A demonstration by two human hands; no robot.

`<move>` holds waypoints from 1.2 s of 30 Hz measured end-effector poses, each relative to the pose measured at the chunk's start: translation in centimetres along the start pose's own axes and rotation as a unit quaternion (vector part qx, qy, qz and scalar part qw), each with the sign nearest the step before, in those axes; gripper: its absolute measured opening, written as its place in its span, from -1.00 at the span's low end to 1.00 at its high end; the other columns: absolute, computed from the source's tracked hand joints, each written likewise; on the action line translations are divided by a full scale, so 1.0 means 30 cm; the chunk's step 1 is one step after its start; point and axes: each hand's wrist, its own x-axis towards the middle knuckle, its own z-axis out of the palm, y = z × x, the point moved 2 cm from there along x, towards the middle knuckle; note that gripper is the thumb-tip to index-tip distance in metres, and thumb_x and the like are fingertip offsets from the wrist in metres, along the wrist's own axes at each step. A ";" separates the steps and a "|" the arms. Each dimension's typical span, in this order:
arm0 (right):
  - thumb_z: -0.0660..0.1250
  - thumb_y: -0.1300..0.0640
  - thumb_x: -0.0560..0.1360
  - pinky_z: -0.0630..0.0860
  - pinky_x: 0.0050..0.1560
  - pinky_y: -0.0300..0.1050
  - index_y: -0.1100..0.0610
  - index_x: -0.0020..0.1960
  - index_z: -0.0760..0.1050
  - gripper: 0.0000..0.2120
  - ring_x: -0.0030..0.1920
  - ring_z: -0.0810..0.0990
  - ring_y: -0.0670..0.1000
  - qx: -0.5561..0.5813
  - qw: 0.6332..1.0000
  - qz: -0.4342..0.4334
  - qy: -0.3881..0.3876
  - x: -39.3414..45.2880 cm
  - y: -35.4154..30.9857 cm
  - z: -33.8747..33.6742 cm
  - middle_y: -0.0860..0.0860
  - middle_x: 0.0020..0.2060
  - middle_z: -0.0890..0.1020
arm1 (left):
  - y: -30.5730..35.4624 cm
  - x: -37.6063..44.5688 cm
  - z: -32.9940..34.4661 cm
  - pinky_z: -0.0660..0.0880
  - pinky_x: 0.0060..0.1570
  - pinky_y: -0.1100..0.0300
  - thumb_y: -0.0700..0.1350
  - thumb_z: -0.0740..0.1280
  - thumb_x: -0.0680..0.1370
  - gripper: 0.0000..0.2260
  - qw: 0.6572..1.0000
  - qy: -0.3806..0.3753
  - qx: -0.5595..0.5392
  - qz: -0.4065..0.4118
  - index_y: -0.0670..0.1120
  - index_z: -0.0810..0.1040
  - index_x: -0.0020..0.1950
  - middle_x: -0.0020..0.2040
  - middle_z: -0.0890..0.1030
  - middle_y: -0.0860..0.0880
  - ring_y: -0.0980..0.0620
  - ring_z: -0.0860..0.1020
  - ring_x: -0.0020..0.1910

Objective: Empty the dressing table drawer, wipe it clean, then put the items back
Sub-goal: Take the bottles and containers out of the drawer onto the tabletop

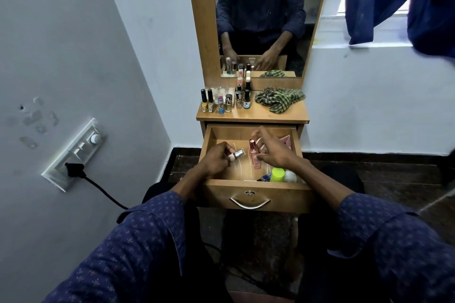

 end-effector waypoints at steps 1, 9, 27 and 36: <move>0.50 0.29 0.49 0.61 0.08 0.08 -0.12 0.35 0.23 -0.36 0.05 0.60 0.00 -0.004 1.000 -0.006 0.007 -0.003 -0.003 0.003 0.06 0.05 0.57 | -0.003 -0.002 -0.003 0.55 -0.18 0.15 -0.28 0.37 0.63 -0.83 0.999 0.004 -0.036 -0.017 -0.12 0.51 0.20 0.04 0.63 -0.13 -0.05 0.61 -0.01; 0.47 0.19 0.55 0.50 -0.12 -0.07 -0.03 0.33 0.30 -0.52 -0.07 0.60 -0.06 -0.020 0.994 -0.074 0.074 -0.007 -0.041 -0.004 -0.06 -0.07 0.58 | 0.000 0.009 -0.033 0.54 -0.13 0.19 -0.13 0.44 0.63 -0.84 0.992 0.103 -0.076 0.000 -0.15 0.59 0.18 0.05 0.65 -0.08 0.04 0.60 -0.06; 0.53 0.20 0.50 0.61 -0.22 -0.17 -0.02 0.39 0.24 -0.37 -0.17 0.64 -0.10 0.051 0.969 -0.080 0.229 0.184 -0.170 -0.193 -0.03 -0.02 0.57 | 0.306 0.176 -0.276 0.57 0.01 0.02 -0.22 0.46 0.55 -0.85 0.925 0.234 0.209 0.216 -0.07 0.57 0.07 0.05 0.60 -0.03 -0.02 0.55 0.02; 0.48 0.31 0.51 0.63 -0.15 -0.09 0.11 0.23 0.45 -0.64 -0.18 0.60 -0.18 0.062 0.966 -0.007 0.250 0.307 -0.168 -0.171 -0.08 -0.03 0.60 | 0.329 0.274 -0.254 0.62 -0.02 -0.07 -0.21 0.51 0.54 -0.89 0.919 0.233 0.242 0.206 -0.16 0.69 0.05 0.01 0.65 -0.09 -0.05 0.58 -0.05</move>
